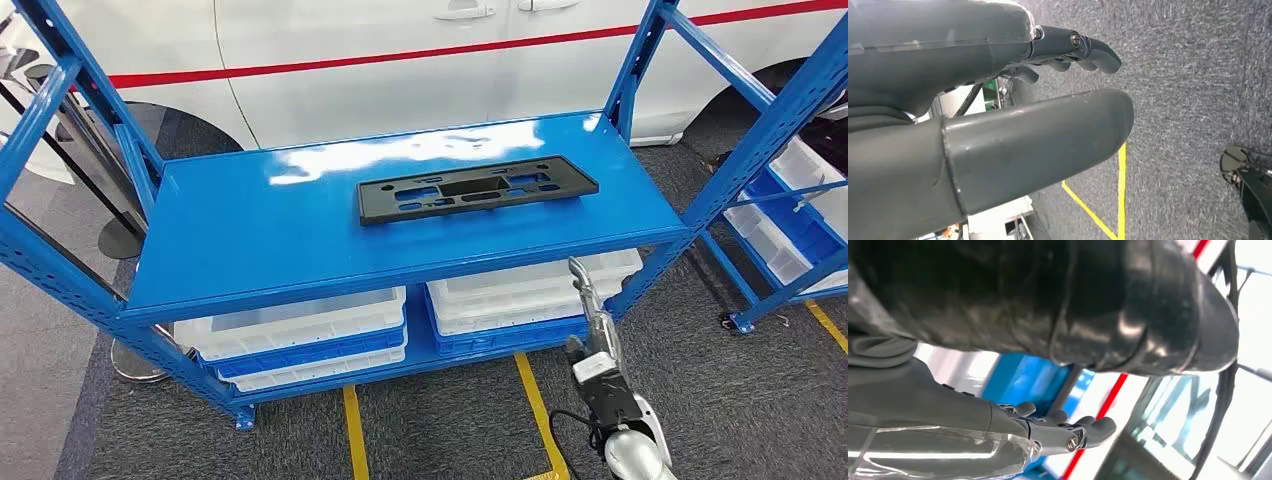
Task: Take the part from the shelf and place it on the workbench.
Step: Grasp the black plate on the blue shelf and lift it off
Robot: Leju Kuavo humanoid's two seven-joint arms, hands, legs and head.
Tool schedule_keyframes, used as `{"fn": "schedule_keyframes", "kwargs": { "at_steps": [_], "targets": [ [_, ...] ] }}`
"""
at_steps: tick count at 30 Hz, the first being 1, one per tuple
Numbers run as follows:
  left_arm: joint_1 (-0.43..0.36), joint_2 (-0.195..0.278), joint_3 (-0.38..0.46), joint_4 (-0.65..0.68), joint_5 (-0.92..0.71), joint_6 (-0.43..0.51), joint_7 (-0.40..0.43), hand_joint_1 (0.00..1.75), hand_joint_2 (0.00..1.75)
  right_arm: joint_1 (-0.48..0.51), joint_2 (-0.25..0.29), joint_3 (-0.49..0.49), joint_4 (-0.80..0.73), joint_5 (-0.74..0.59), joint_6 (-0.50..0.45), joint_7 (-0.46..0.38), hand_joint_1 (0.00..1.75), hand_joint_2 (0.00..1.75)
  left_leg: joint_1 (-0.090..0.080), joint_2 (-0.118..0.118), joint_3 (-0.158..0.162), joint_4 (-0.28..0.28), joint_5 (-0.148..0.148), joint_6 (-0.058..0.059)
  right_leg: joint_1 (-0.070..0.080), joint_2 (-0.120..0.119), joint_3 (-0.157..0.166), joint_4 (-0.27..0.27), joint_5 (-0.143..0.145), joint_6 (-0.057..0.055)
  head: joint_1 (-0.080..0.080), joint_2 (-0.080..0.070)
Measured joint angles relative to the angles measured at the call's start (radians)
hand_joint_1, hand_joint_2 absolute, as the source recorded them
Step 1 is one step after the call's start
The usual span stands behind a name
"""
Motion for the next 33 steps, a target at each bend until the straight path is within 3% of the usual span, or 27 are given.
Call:
{"fn": "schedule_keyframes", "kwargs": {
  "at_steps": [7, 13, 19, 25, 33],
  "targets": [
    [0.001, 0.006, -0.015, 0.0, -0.008, -0.007, -0.001, 0.0, 0.0, -0.077, -0.071, 0.096, 0.047, 0.079, -0.039, 0.048, 0.0, 0.0, 0.001, 0.0, -0.001, 0.0, 0.0, 0.0, 0.0, 0.001, 0.0, 0.0, 0.0, 0.0, 0.0, 0.0],
    [-0.005, 0.017, -0.038, 0.0, -0.02, -0.029, -0.001, 0.0, 0.0, -0.303, -0.153, 0.202, 0.189, 0.499, -0.208, 0.237, 0.0, 0.0, 0.0, 0.003, 0.0, 0.001, 0.001, 0.001, 0.0, 0.002, 0.0, 0.0, 0.002, 0.002, 0.0, 0.0],
    [-0.005, 0.024, -0.053, 0.001, -0.026, -0.034, 0.004, 0.0, 0.0, -0.423, -0.228, 0.284, 0.269, 0.769, -0.267, 0.354, 0.0, 0.0, 0.0, 0.002, -0.001, 0.001, 0.001, 0.001, 0.0, 0.001, 0.0, 0.0, 0.002, 0.002, 0.0, 0.0],
    [-0.005, 0.026, -0.063, 0.001, -0.025, -0.035, 0.006, 0.0, 0.0, -0.476, -0.272, 0.322, 0.303, 0.801, -0.266, 0.373, 0.0, 0.0, 0.0, 0.001, -0.001, 0.001, 0.001, 0.001, -0.001, 0.0, 0.0, 0.0, 0.002, 0.002, 0.0, 0.0],
    [-0.004, 0.028, -0.064, 0.001, -0.019, -0.038, 0.007, 0.0, 0.0, -0.481, -0.289, 0.341, 0.313, 0.797, -0.26, 0.379, 0.0, 0.0, 0.0, 0.001, -0.001, 0.001, 0.001, 0.001, -0.001, 0.0, 0.0, 0.0, 0.002, 0.002, 0.0, 0.0]
  ]
}}
